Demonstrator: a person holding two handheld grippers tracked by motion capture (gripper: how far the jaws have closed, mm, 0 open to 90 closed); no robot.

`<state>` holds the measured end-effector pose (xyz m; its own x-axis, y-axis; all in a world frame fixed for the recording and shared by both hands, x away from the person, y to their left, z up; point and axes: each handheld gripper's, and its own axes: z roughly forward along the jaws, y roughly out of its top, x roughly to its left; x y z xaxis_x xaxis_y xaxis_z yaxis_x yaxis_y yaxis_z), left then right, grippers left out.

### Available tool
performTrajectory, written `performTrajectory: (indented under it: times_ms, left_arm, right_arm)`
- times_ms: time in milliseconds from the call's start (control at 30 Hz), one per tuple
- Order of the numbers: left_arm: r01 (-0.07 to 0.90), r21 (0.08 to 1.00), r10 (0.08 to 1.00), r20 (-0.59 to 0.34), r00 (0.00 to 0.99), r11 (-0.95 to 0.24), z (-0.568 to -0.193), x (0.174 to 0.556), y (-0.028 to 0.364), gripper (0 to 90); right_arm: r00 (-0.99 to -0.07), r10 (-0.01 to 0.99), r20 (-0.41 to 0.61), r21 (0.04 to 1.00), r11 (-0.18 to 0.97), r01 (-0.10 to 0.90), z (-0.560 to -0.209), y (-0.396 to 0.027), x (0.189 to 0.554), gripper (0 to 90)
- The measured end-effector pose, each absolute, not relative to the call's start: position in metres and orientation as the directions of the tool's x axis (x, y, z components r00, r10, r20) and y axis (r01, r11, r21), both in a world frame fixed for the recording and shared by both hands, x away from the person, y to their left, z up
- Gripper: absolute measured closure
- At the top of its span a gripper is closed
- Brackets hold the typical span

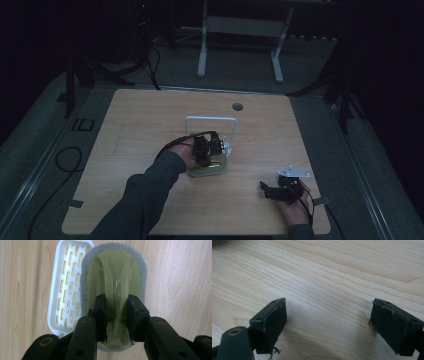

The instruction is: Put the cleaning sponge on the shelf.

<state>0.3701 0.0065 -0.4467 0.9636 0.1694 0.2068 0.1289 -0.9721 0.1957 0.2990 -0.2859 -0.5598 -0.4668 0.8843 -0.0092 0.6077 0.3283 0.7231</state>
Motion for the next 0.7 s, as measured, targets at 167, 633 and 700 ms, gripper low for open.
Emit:
performTrajectory:
  times_ms: [167, 633, 700]
  left_arm:
    - [0.110, 0.211, 0.158, 0.225, 0.962, -0.971, -0.4461, 0.3710, 0.0070, 71.6]
    - [0.088, 0.227, 0.145, 0.245, 0.959, -0.970, -0.4446, 0.3741, 0.0105, 71.6]
    - [0.088, 0.227, 0.145, 0.245, 0.959, -0.970, -0.4446, 0.3741, 0.0105, 71.6]
  right_arm:
    - [-0.467, 0.884, -0.009, 0.723, 0.328, 0.608, -0.5598, -0.2859, 0.2990, 13.6]
    - [-0.467, 0.884, -0.008, 0.723, 0.328, 0.608, -0.5598, -0.2859, 0.2989, 13.6]
    - [-0.467, 0.884, -0.009, 0.723, 0.328, 0.608, -0.5598, -0.2859, 0.2990, 13.6]
